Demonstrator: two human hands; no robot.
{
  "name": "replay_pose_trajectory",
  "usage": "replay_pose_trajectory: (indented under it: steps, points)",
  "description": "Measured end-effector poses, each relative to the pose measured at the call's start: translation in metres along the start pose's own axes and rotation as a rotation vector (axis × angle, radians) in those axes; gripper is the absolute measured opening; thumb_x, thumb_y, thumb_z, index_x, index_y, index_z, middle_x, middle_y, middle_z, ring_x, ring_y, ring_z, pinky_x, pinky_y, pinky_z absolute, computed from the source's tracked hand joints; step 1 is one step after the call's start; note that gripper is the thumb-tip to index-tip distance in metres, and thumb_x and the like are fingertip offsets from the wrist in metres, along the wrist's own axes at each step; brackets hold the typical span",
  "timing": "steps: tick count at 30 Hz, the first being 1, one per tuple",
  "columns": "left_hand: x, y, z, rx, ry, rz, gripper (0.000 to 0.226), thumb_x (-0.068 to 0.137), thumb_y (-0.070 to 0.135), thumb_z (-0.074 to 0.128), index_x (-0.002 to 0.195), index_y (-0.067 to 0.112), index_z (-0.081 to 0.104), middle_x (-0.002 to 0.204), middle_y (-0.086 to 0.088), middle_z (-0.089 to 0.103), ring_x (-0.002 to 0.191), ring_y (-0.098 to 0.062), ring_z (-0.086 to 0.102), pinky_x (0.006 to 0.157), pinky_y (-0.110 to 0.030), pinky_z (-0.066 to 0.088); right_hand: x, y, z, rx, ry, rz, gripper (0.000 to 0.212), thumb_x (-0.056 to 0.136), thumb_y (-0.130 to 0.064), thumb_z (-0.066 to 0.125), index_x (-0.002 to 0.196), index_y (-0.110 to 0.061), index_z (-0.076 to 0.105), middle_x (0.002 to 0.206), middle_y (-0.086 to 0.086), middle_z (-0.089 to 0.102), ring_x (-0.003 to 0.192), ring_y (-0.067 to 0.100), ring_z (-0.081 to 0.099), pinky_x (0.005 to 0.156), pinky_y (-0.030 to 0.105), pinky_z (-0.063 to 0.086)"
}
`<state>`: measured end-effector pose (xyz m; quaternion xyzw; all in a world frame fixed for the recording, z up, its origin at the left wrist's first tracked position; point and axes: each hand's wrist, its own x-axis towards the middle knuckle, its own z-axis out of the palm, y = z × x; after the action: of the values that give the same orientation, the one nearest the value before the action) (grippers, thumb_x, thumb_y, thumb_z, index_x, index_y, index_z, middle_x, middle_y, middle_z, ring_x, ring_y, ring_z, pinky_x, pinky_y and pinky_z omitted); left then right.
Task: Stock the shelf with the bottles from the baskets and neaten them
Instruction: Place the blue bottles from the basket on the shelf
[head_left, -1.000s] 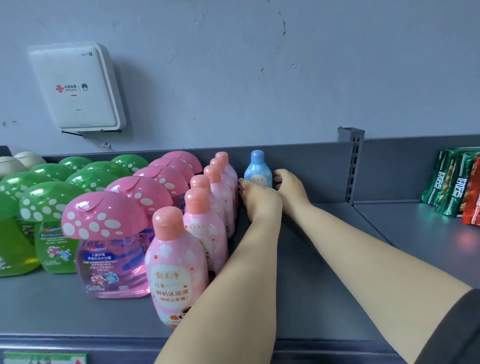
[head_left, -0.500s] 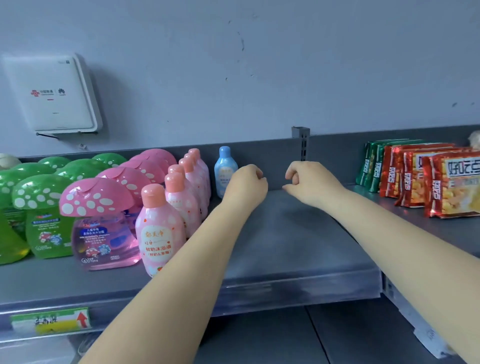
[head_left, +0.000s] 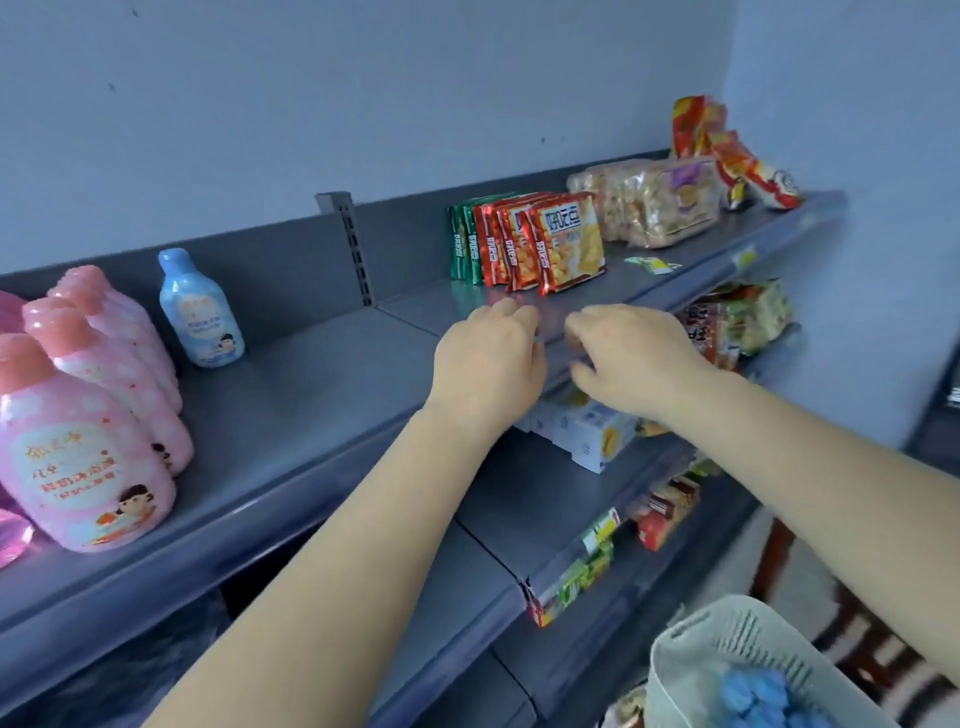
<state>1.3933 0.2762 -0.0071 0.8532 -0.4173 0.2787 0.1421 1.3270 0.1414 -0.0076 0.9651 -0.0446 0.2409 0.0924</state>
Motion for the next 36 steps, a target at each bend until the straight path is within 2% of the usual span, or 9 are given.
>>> replay_pose_trajectory:
  steps: [4, 9, 12, 15, 17, 24, 30, 33, 36]
  points:
    - [-0.015, 0.054, 0.03, -0.053, -0.07, 0.152, 0.022, 0.092, 0.021, 0.044, 0.105, 0.009, 0.059, 0.105, -0.009, 0.058, 0.099, -0.03, 0.053, 0.067, -0.035, 0.033, -0.059, 0.031, 0.003, -0.073, -0.052, 0.09, 0.015, 0.09, -0.024, 0.047, 0.1, -0.012, 0.051, 0.107, 0.004, 0.057, 0.105, 0.026, 0.054, 0.068, 0.032, 0.034]
    - [-0.028, 0.118, 0.083, -0.206, -0.185, 0.316, 0.024, 0.087, 0.02, 0.044, 0.095, 0.005, 0.061, 0.098, -0.013, 0.061, 0.095, -0.034, 0.056, 0.066, -0.037, 0.04, -0.129, 0.07, 0.021, -0.084, -0.157, 0.214, 0.015, 0.09, -0.021, 0.046, 0.101, -0.012, 0.052, 0.106, 0.004, 0.057, 0.101, 0.026, 0.055, 0.063, 0.032, 0.033]
    - [-0.037, 0.154, 0.121, -0.243, -0.31, 0.35, 0.023, 0.089, 0.021, 0.045, 0.103, 0.009, 0.059, 0.105, -0.01, 0.059, 0.101, -0.03, 0.054, 0.067, -0.034, 0.037, -0.171, 0.094, 0.044, -0.04, -0.234, 0.281, 0.019, 0.089, -0.022, 0.048, 0.103, -0.011, 0.054, 0.107, 0.005, 0.058, 0.103, 0.026, 0.055, 0.065, 0.032, 0.033]
    - [-0.053, 0.184, 0.168, -0.294, -0.441, 0.334, 0.021, 0.089, 0.021, 0.047, 0.102, 0.01, 0.058, 0.106, -0.008, 0.057, 0.103, -0.028, 0.053, 0.069, -0.032, 0.035, -0.212, 0.115, 0.078, 0.042, -0.315, 0.364, 0.019, 0.088, -0.022, 0.049, 0.102, -0.011, 0.055, 0.104, 0.004, 0.058, 0.101, 0.025, 0.056, 0.066, 0.032, 0.033]
    - [-0.066, 0.199, 0.204, -0.322, -0.544, 0.32, 0.021, 0.089, 0.022, 0.047, 0.104, 0.012, 0.058, 0.106, -0.006, 0.057, 0.104, -0.025, 0.052, 0.07, -0.031, 0.036, -0.237, 0.125, 0.107, 0.085, -0.397, 0.431, 0.021, 0.088, -0.025, 0.049, 0.104, -0.012, 0.055, 0.105, 0.002, 0.058, 0.101, 0.023, 0.056, 0.068, 0.032, 0.038]
    - [-0.129, 0.225, 0.347, -0.409, -0.939, 0.171, 0.022, 0.086, 0.021, 0.052, 0.106, 0.017, 0.06, 0.111, -0.003, 0.059, 0.106, -0.025, 0.056, 0.084, -0.037, 0.047, -0.32, 0.139, 0.238, 0.374, -0.713, 0.726, 0.03, 0.087, -0.027, 0.053, 0.115, -0.017, 0.053, 0.116, 0.0, 0.057, 0.106, 0.023, 0.055, 0.081, 0.033, 0.044]
    - [-0.182, 0.225, 0.458, -0.384, -1.188, 0.082, 0.028, 0.083, 0.012, 0.056, 0.111, 0.01, 0.059, 0.115, -0.009, 0.058, 0.107, -0.027, 0.057, 0.089, -0.035, 0.046, -0.363, 0.139, 0.346, 0.459, -0.896, 0.753, 0.027, 0.091, -0.02, 0.05, 0.115, -0.009, 0.055, 0.114, 0.007, 0.059, 0.104, 0.028, 0.057, 0.088, 0.04, 0.047]
    - [-0.208, 0.227, 0.507, -0.349, -1.28, 0.054, 0.029, 0.085, 0.009, 0.055, 0.114, 0.008, 0.057, 0.114, -0.01, 0.059, 0.109, -0.028, 0.056, 0.091, -0.038, 0.046, -0.379, 0.14, 0.396, 0.465, -0.919, 0.726, 0.027, 0.09, -0.021, 0.05, 0.114, -0.009, 0.055, 0.114, 0.008, 0.058, 0.103, 0.028, 0.056, 0.087, 0.041, 0.048]
    - [-0.23, 0.236, 0.544, -0.366, -1.362, -0.013, 0.035, 0.085, 0.016, 0.06, 0.118, 0.006, 0.054, 0.117, -0.013, 0.057, 0.112, -0.03, 0.054, 0.09, -0.035, 0.043, -0.392, 0.135, 0.439, 0.489, -0.922, 0.735, 0.025, 0.089, -0.019, 0.053, 0.112, -0.009, 0.055, 0.114, 0.009, 0.058, 0.102, 0.027, 0.057, 0.082, 0.036, 0.047]
